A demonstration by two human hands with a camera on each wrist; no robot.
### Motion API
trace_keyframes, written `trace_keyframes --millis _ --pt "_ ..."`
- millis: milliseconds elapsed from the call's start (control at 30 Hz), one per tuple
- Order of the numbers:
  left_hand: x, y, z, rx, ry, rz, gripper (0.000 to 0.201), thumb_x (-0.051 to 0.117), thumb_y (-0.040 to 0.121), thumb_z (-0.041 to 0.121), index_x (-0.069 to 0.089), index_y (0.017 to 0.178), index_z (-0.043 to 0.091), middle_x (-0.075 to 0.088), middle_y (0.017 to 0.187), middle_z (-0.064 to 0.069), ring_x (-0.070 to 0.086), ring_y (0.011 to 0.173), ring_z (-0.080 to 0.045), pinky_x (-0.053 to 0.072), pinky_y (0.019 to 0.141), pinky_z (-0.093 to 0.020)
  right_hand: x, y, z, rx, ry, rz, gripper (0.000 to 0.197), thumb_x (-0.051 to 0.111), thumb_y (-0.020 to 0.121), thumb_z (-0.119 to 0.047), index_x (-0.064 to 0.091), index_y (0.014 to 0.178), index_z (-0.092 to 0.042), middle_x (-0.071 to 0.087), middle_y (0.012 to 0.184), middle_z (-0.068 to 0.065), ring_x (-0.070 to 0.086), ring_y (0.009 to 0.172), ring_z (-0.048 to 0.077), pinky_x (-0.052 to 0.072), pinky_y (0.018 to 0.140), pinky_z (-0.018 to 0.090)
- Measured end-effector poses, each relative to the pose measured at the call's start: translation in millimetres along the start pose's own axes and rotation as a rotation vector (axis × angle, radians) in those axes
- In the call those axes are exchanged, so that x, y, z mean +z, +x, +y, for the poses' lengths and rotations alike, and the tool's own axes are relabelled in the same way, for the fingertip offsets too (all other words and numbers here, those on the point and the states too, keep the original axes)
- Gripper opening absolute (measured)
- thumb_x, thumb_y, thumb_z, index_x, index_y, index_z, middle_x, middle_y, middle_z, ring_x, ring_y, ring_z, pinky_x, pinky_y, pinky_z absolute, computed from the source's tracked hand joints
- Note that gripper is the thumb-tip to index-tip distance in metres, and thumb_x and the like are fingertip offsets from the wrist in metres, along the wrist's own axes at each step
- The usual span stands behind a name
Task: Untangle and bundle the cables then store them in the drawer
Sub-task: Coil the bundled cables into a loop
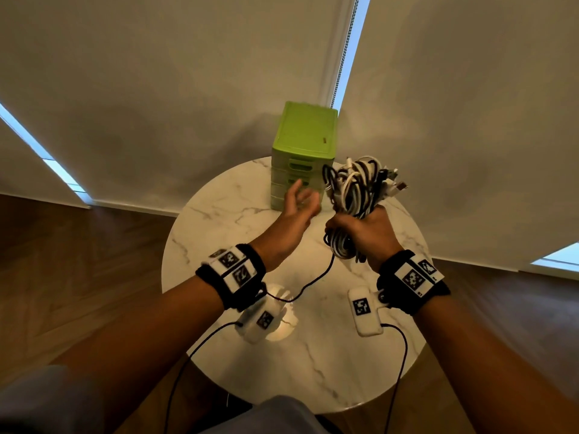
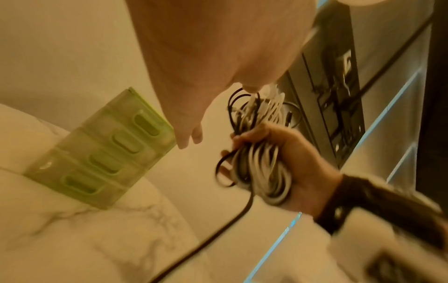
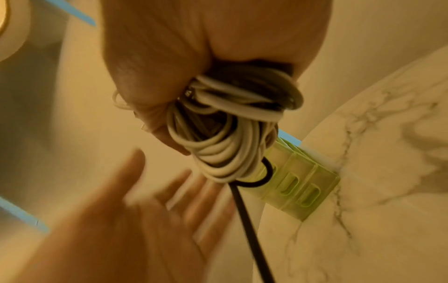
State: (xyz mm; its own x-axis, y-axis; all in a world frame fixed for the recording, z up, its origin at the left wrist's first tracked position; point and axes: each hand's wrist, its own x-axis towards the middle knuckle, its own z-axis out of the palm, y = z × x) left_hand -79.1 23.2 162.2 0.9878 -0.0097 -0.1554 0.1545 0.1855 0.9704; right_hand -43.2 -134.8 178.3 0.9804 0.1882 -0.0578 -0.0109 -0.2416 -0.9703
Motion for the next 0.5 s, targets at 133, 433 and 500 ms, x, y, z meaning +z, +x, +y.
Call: trace_keyframes --millis 133,433,500 --pt "-14.1 -27.9 -30.2 0.013 0.371 -0.108 0.037 0.040 0.106 0.044 0.049 0.129 0.017 0.055 0.136 -0.003 0.063 0.113 -0.006 0.047 0.093 -0.016 -4.9 0.9 0.3 0.083 0.225 0.030 0.015 0.071 0.074 -0.004 0.072 0.085 0.007 0.073 0.084 0.023 0.072 0.078 0.036 0.060 0.077 0.047" --pt "-9.1 -45.6 -40.7 0.062 0.466 -0.255 0.038 0.031 0.105 0.049 0.049 0.081 0.026 0.049 0.075 0.010 0.047 0.065 -0.001 0.045 0.069 -0.023 19.1 -8.9 -16.2 0.495 0.956 -0.266 0.031 0.051 0.092 -0.022 0.069 0.072 -0.008 0.069 0.083 0.014 0.062 0.081 0.025 0.053 0.082 0.032" --pt "-18.3 -45.1 -35.9 0.122 0.573 -0.261 0.038 0.032 0.102 0.051 0.050 0.082 0.025 0.052 0.078 0.008 0.050 0.069 0.000 0.047 0.074 -0.024 18.6 -11.6 -18.9 0.494 0.960 -0.264 0.024 0.053 0.090 -0.025 0.065 0.075 -0.009 0.066 0.076 0.008 0.063 0.073 0.022 0.053 0.074 0.032"
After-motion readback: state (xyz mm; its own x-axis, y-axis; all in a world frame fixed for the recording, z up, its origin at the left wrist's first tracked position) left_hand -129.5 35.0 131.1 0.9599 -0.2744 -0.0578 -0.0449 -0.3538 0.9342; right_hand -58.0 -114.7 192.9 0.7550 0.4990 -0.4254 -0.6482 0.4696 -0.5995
